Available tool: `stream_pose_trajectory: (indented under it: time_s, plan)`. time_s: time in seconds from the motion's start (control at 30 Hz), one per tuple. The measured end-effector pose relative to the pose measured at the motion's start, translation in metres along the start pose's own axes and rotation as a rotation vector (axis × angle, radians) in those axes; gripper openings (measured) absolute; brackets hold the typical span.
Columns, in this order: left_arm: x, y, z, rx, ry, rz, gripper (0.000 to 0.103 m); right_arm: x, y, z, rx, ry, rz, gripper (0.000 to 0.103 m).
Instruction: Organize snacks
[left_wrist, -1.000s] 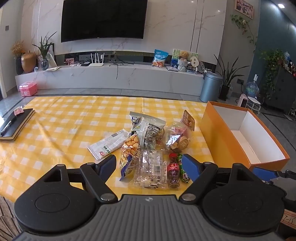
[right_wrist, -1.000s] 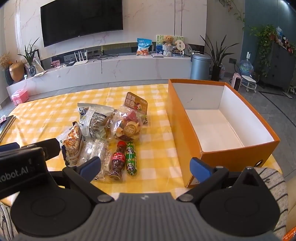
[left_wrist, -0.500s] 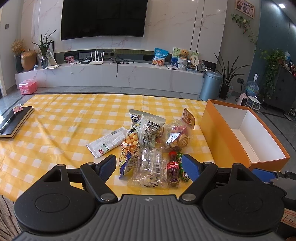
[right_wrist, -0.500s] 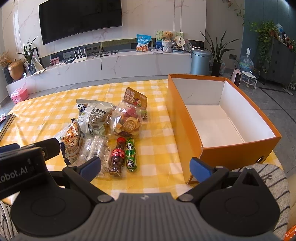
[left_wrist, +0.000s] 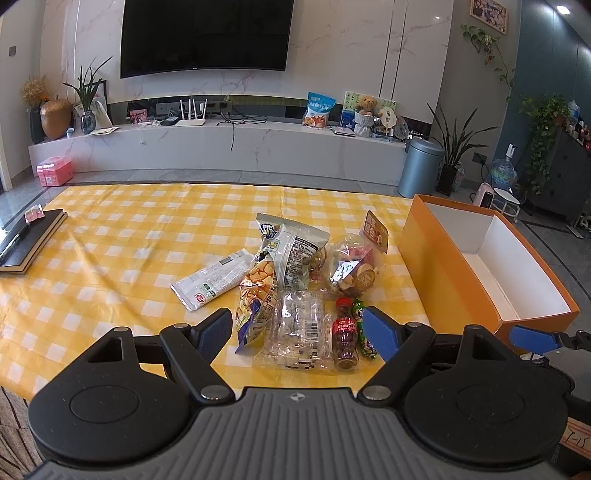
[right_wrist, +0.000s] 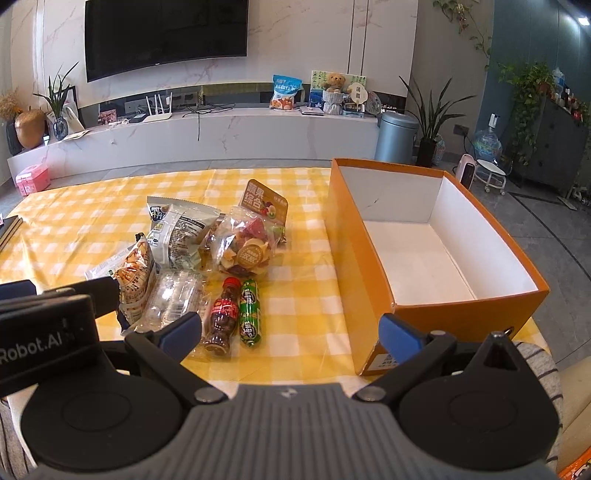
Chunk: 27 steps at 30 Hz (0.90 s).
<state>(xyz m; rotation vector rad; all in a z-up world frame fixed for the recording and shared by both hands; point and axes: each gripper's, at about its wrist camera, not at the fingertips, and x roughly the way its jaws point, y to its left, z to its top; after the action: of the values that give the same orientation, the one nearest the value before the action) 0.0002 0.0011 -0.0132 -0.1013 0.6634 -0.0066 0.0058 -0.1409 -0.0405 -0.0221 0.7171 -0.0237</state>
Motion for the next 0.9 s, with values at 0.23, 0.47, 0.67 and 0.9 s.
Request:
stream_pose_trajectory:
  time_s: [0.23, 0.47, 0.67, 0.9]
  plan:
    - [-0.0004, -0.0001, 0.0003, -0.001, 0.0, 0.0, 0.094, -0.0005, -0.0004, -0.0004, 0.002, 0.001, -0.002, 0.1]
    - [-0.0006, -0.0013, 0.0004, 0.0, 0.002, 0.001, 0.094, -0.0004, -0.0008, -0.0007, 0.003, 0.004, -0.001, 0.1]
    - [-0.0008, -0.0019, 0.0002, 0.0, 0.001, 0.0, 0.094, 0.0008, -0.0013, -0.0021, 0.007, 0.007, 0.002, 0.1]
    - [0.0003, -0.0037, -0.0017, -0.005, 0.001, 0.002, 0.094, 0.0008, -0.0019, -0.0028, 0.012, 0.01, 0.003, 0.1]
